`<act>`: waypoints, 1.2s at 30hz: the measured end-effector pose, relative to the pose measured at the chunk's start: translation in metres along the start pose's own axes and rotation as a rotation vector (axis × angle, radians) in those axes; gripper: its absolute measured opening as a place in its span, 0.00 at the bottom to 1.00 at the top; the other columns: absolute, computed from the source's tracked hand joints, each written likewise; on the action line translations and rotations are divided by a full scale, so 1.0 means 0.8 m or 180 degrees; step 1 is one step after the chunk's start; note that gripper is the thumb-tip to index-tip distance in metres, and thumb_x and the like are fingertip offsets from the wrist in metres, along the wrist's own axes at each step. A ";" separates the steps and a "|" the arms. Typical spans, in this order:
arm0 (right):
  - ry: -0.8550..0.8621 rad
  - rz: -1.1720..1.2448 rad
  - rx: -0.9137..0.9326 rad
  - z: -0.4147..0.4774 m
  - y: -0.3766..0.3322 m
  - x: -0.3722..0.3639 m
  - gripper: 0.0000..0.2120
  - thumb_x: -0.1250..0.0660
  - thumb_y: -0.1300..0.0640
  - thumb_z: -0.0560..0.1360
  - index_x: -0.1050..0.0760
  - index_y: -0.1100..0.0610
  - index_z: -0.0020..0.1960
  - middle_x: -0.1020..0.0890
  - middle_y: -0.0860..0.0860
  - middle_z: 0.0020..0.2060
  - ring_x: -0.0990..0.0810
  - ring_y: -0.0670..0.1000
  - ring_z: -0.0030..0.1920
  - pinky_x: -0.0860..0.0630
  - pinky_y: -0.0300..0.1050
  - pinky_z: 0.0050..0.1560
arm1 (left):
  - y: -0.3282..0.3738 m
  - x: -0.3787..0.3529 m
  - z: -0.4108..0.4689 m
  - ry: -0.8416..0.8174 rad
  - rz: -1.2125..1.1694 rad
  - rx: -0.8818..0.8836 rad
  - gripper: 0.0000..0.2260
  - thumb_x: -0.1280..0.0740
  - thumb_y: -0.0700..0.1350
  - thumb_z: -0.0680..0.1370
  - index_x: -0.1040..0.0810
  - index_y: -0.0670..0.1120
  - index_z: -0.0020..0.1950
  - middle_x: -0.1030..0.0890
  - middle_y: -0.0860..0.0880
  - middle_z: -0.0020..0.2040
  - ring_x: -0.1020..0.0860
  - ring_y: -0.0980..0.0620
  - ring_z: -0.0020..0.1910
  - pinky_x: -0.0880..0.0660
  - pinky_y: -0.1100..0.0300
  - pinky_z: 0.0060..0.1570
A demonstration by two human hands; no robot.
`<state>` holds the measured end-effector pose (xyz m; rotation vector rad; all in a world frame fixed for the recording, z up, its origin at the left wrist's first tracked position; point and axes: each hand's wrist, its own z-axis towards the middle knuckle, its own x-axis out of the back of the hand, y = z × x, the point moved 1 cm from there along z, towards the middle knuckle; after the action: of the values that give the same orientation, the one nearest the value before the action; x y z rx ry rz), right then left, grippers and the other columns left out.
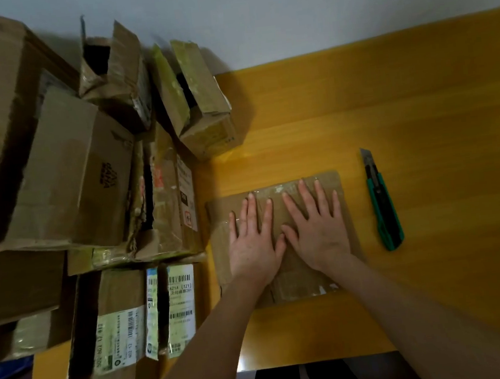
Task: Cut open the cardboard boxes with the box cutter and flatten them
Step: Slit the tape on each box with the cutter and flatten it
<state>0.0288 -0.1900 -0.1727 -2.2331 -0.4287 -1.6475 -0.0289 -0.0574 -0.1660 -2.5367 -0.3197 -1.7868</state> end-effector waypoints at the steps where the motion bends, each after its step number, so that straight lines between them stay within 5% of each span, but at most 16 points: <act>1: -0.0035 -0.0013 -0.0001 -0.001 0.000 0.002 0.32 0.68 0.35 0.74 0.64 0.44 0.75 0.63 0.51 0.76 0.60 0.59 0.77 0.66 0.60 0.72 | 0.000 0.001 -0.001 -0.0019 0.0016 0.0004 0.33 0.70 0.63 0.73 0.71 0.52 0.75 0.70 0.45 0.77 0.68 0.47 0.77 0.65 0.46 0.75; 3: -0.0086 -0.0033 0.0005 -0.002 0.001 0.002 0.32 0.71 0.35 0.72 0.67 0.44 0.74 0.68 0.51 0.74 0.64 0.59 0.77 0.68 0.60 0.72 | 0.002 0.003 -0.002 -0.0048 0.0061 -0.0009 0.33 0.71 0.63 0.72 0.72 0.52 0.75 0.70 0.44 0.77 0.67 0.47 0.77 0.65 0.45 0.75; 14: 0.0100 -0.0039 -0.0026 0.002 0.002 -0.006 0.31 0.59 0.36 0.77 0.51 0.46 0.77 0.49 0.54 0.78 0.51 0.61 0.77 0.57 0.62 0.73 | -0.001 0.001 0.000 0.0020 -0.0002 -0.0063 0.33 0.68 0.64 0.74 0.68 0.51 0.76 0.69 0.45 0.77 0.67 0.48 0.77 0.64 0.45 0.75; 21: 0.0061 0.0150 0.0109 -0.005 0.003 0.005 0.30 0.60 0.37 0.78 0.51 0.46 0.78 0.51 0.54 0.78 0.55 0.60 0.77 0.60 0.61 0.74 | -0.006 0.004 -0.008 0.0174 0.0092 -0.0144 0.32 0.61 0.63 0.78 0.59 0.53 0.79 0.61 0.46 0.80 0.60 0.49 0.79 0.62 0.44 0.75; 24: -0.0190 0.0180 0.0287 -0.012 0.018 0.019 0.27 0.55 0.40 0.82 0.55 0.44 0.78 0.58 0.52 0.78 0.61 0.56 0.77 0.62 0.58 0.75 | -0.014 0.007 -0.028 0.0043 -0.0031 0.0324 0.32 0.51 0.63 0.80 0.60 0.53 0.79 0.61 0.47 0.80 0.59 0.48 0.79 0.60 0.39 0.73; 31: -0.0337 0.0940 -0.0870 -0.085 0.031 0.046 0.40 0.35 0.41 0.76 0.52 0.50 0.79 0.54 0.56 0.77 0.50 0.58 0.77 0.43 0.54 0.75 | 0.005 0.032 -0.078 0.0078 -0.1472 0.1722 0.40 0.34 0.57 0.77 0.54 0.45 0.79 0.52 0.36 0.78 0.48 0.37 0.77 0.45 0.45 0.74; 36: -0.0211 0.2349 -0.1683 -0.094 0.033 0.072 0.42 0.27 0.45 0.71 0.45 0.50 0.77 0.45 0.55 0.74 0.35 0.60 0.71 0.31 0.56 0.67 | 0.005 0.068 -0.075 0.0412 -0.1741 0.1841 0.41 0.32 0.56 0.75 0.51 0.46 0.79 0.39 0.40 0.76 0.38 0.36 0.72 0.38 0.41 0.70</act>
<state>-0.0081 -0.2437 -0.0991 -2.3525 0.8235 -1.3614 -0.0661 -0.0608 -0.0944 -2.0223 -1.3986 -1.6389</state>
